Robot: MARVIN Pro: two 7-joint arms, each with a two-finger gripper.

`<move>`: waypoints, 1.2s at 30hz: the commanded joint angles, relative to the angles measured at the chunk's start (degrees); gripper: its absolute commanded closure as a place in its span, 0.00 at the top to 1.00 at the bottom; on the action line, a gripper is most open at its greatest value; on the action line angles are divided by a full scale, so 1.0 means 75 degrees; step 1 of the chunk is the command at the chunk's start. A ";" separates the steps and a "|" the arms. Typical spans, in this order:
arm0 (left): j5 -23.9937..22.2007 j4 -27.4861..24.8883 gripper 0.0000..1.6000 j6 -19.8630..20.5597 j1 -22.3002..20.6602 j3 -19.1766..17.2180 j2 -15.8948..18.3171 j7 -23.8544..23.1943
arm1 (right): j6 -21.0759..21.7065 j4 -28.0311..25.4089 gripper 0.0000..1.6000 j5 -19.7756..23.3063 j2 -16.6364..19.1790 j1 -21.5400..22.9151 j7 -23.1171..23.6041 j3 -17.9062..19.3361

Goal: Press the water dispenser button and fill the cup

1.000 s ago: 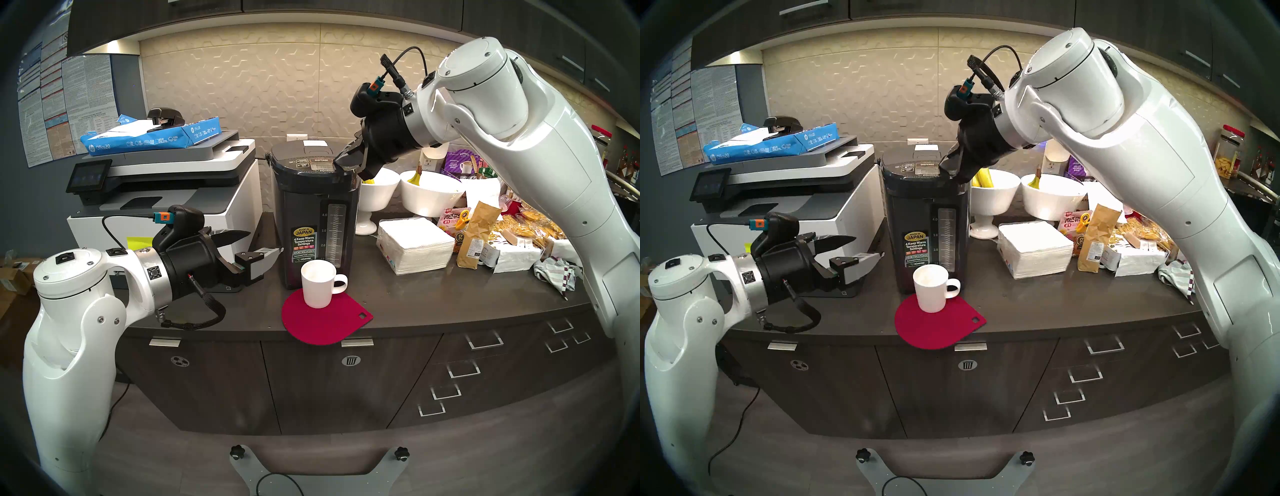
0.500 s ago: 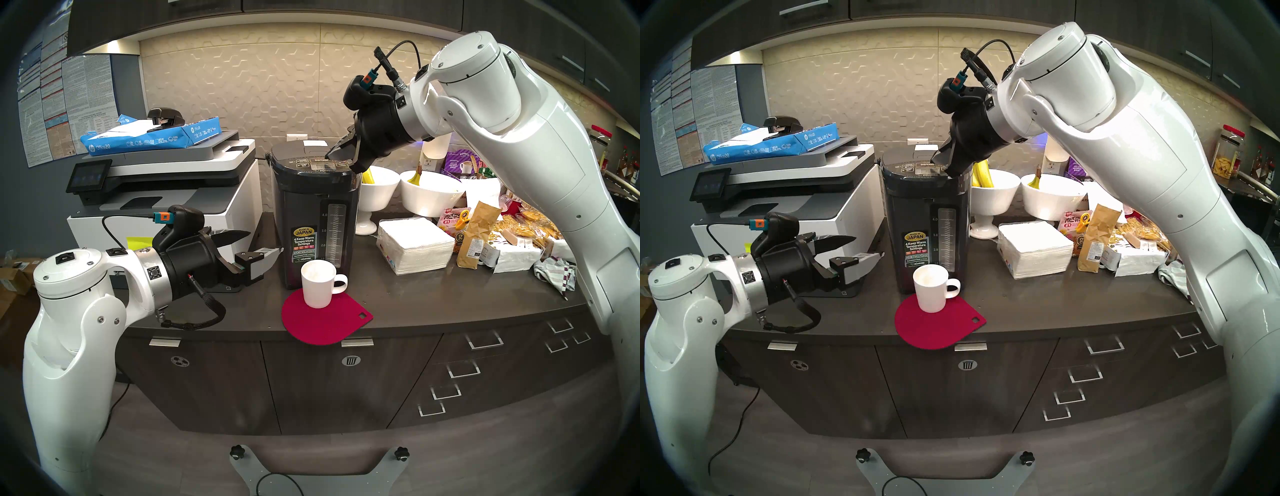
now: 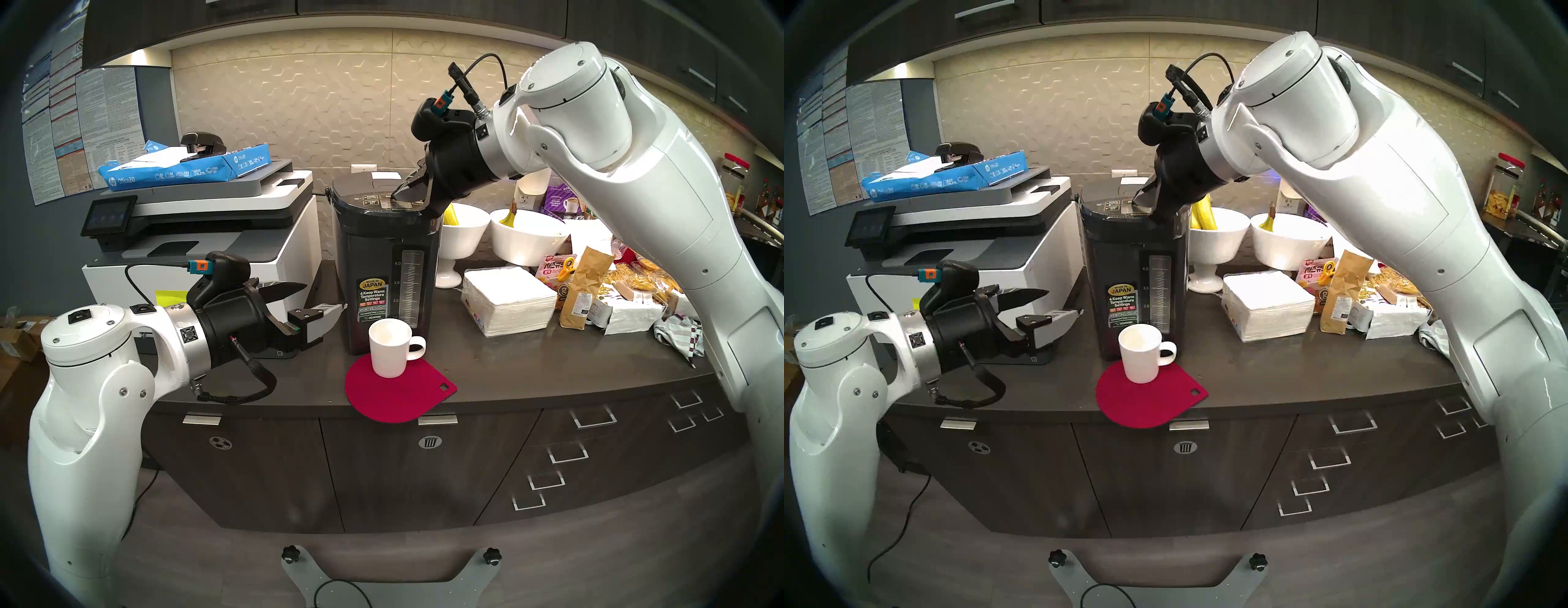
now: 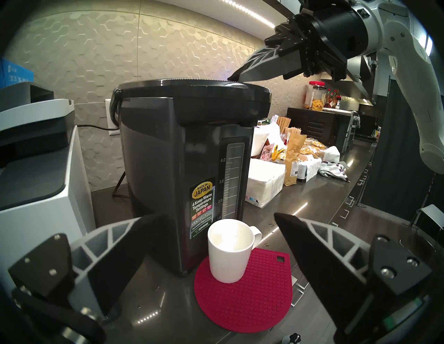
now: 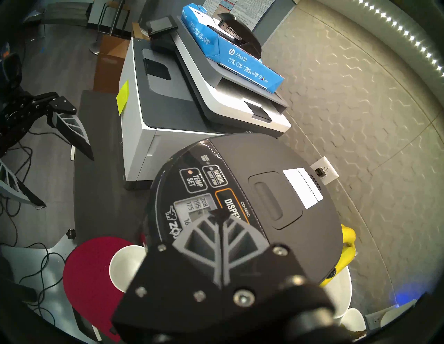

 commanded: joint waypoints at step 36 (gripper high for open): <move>-0.0003 -0.0110 1.00 -0.0009 -0.0004 -0.0010 -0.0016 0.0008 | -0.0017 0.0361 0.00 -0.0512 -0.0073 0.0212 0.0308 -0.0543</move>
